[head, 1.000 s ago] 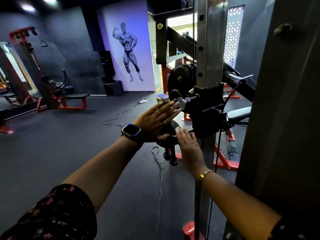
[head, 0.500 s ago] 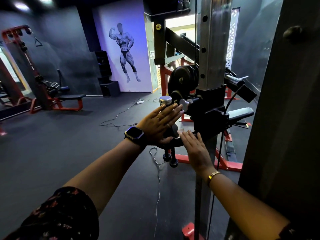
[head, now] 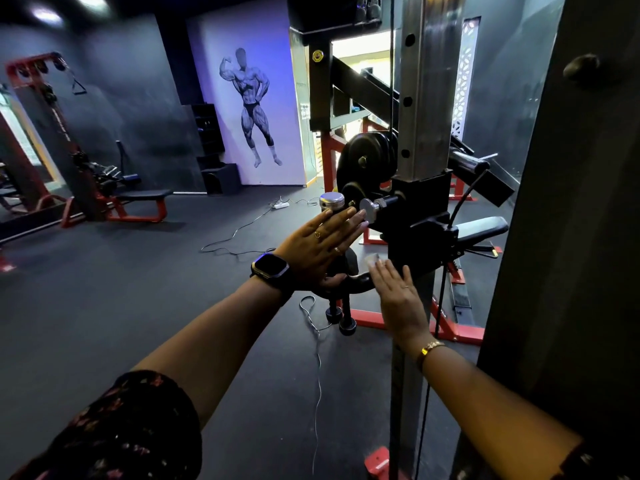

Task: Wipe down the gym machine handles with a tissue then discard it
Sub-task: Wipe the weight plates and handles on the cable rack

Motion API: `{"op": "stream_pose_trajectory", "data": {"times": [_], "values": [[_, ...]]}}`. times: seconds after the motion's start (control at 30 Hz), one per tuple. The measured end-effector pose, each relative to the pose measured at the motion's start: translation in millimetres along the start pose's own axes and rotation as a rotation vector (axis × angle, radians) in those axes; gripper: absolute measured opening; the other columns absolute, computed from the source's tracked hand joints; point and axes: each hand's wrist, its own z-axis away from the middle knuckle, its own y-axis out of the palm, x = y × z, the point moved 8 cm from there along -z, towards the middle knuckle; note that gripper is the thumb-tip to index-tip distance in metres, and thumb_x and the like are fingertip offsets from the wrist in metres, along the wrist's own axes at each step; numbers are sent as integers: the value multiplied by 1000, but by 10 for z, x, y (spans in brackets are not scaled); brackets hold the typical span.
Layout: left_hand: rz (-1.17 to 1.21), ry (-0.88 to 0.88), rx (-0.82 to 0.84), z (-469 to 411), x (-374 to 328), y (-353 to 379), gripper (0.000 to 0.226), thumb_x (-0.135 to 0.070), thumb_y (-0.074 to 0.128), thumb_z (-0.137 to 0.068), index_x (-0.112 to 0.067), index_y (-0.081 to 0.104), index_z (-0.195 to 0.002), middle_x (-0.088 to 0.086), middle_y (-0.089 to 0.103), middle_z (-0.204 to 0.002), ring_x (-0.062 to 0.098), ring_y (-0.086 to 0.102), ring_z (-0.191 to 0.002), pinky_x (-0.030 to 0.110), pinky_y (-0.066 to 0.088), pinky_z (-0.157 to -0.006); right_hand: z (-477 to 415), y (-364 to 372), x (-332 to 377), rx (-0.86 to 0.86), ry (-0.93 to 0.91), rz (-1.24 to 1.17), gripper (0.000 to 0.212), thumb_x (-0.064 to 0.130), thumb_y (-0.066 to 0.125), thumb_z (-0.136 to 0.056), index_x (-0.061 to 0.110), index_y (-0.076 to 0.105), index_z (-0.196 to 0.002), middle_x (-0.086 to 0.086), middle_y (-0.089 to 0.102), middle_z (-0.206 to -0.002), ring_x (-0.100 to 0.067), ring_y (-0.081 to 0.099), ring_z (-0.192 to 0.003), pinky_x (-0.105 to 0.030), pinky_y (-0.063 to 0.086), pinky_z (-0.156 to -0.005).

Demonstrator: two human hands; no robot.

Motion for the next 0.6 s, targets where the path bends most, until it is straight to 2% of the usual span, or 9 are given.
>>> {"op": "stream_pose_trajectory", "data": {"times": [0.13, 0.23, 0.3, 0.4, 0.5, 0.6], "values": [[1, -13, 14, 4, 5, 14, 84, -60, 33, -88, -7, 17, -151, 12, 16, -156, 29, 17, -145, 41, 6, -120, -201, 17, 58, 71, 192, -77, 50, -6, 37, -80, -3, 55, -127, -23, 57, -130, -38, 51, -125, -53, 26, -107], [14, -21, 29, 4, 5, 16, 83, -61, 30, -90, -7, 20, -151, 11, 16, -156, 29, 16, -145, 41, 5, -120, -156, 26, 331, 61, 108, -185, 52, -5, 37, -79, -2, 54, -129, -22, 55, -132, -37, 48, -128, -56, 34, -106], [11, -16, 38, 1, 2, 23, 81, -61, 29, -90, -7, 21, -151, 12, 20, -156, 29, 17, -145, 41, 7, -120, 5, 2, 367, 59, 18, -218, 59, -3, 34, -81, 1, 44, -139, -17, 47, -142, -32, 39, -135, -53, 28, -111], [-6, -20, 60, 4, -7, 9, 81, -60, 32, -90, -7, 22, -151, 13, 26, -157, 29, 18, -145, 43, 13, -120, 35, -67, 182, 76, -80, -71, 58, -1, 27, -88, 8, 40, -144, -10, 41, -147, -28, 33, -139, -52, 25, -114], [-19, -12, 71, 19, -3, 39, 84, -61, 31, -88, -9, 18, -152, 11, 17, -157, 29, 15, -146, 42, 8, -120, -161, -24, 64, 215, -35, -32, 52, -2, 36, -87, 7, 46, -138, -11, 46, -144, -28, 30, -141, -47, 18, -118], [-22, -12, 70, 9, 6, 41, 85, -63, 29, -87, -9, 16, -152, 10, 13, -156, 29, 15, -146, 42, 4, -120, -252, 70, 71, 319, 55, -111, 47, -6, 37, -92, 7, 43, -137, -12, 37, -149, -26, 17, -146, -40, 3, -120]]}}
